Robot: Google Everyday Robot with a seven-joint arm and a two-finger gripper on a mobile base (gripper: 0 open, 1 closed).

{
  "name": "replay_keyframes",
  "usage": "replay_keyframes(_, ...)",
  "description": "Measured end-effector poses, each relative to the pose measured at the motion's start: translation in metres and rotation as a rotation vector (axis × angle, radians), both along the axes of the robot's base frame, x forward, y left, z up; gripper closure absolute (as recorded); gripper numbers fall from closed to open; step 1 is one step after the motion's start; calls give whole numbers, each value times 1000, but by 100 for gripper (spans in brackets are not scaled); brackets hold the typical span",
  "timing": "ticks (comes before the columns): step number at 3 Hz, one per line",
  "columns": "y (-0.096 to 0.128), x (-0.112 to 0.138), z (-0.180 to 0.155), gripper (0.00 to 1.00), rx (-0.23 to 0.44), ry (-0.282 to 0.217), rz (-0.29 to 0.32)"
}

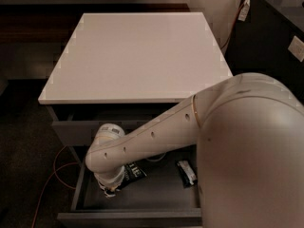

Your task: Pick blue chip bag from middle drawer and place on counter

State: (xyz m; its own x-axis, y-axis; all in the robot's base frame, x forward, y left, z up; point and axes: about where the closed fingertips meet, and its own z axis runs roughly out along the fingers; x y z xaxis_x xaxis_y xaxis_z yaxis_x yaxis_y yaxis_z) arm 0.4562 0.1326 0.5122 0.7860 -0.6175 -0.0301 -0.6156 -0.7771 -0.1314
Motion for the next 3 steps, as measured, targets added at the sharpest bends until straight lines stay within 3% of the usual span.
replay_keyframes(2,-16,-26,50,100,69,-8,-45)
replay_keyframes(3,-40,-26,86,100,148,-8,-88)
